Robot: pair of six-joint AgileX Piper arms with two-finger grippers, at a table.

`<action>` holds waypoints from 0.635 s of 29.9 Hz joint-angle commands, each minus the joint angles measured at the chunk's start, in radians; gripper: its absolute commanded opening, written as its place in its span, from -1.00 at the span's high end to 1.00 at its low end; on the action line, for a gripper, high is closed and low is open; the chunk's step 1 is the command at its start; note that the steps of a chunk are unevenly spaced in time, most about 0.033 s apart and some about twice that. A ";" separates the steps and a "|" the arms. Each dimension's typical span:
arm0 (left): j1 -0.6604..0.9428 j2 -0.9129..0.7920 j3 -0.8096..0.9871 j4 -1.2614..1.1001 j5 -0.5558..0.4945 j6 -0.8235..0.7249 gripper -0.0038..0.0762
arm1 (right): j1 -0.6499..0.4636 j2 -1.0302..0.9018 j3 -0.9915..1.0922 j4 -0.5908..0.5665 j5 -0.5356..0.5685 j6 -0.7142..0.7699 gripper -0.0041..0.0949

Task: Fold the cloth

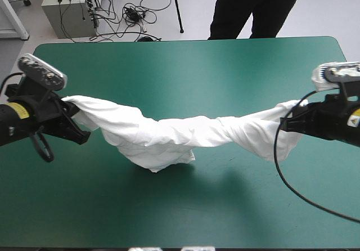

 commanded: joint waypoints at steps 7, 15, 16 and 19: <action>-0.002 0.293 0.014 -0.082 -0.288 -0.015 0.93 | 0.003 0.290 0.066 -0.178 -0.182 -0.023 0.95; -0.002 0.531 0.009 -0.121 -0.618 -0.015 0.93 | -0.001 0.483 0.065 -0.231 -0.360 -0.032 0.95; -0.002 0.556 0.004 -0.121 -0.641 -0.015 0.93 | -0.001 0.506 0.065 -0.249 -0.385 -0.032 0.95; -0.002 0.619 -0.020 -0.126 -0.682 -0.017 0.93 | -0.001 0.552 0.057 -0.289 -0.443 -0.024 0.95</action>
